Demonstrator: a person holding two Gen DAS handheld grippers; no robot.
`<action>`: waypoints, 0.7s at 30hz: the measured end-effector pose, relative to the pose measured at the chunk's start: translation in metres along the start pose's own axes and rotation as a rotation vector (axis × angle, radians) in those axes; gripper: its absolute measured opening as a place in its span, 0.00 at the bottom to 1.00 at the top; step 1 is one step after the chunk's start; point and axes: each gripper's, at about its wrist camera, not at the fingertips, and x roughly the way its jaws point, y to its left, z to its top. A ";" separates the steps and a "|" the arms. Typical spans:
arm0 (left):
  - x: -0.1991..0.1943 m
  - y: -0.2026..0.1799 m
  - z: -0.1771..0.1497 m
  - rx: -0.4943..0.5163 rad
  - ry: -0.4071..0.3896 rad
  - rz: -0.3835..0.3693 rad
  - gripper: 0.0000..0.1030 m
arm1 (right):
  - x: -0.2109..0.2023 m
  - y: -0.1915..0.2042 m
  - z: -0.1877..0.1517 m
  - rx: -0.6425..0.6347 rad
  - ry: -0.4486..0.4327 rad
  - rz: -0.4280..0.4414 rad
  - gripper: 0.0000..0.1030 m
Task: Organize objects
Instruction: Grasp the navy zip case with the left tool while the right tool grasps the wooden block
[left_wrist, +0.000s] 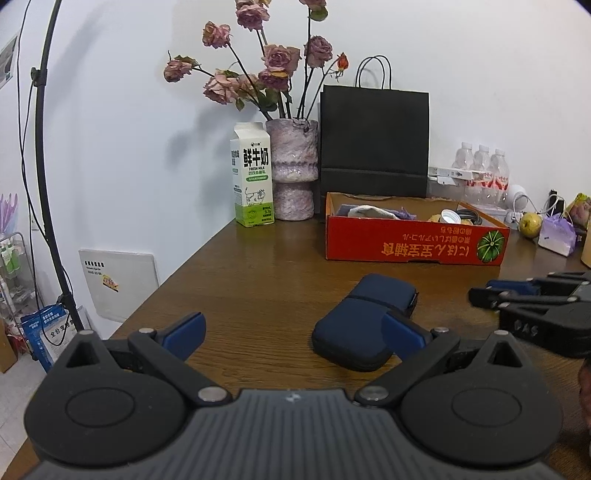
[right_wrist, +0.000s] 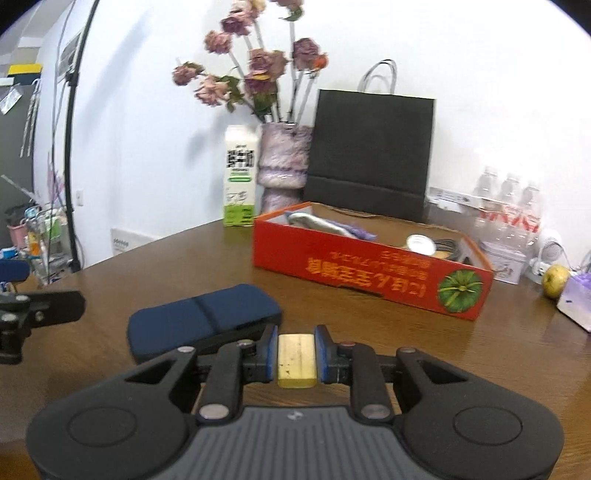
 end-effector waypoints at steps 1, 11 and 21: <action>0.001 0.000 0.000 0.001 0.004 -0.001 1.00 | 0.000 -0.006 0.000 0.004 -0.001 -0.010 0.19; 0.020 -0.012 0.006 0.062 0.056 -0.049 1.00 | -0.012 -0.060 -0.010 0.031 -0.022 -0.099 0.19; 0.056 -0.028 0.016 0.132 0.161 -0.124 1.00 | -0.022 -0.097 -0.017 0.063 -0.030 -0.150 0.19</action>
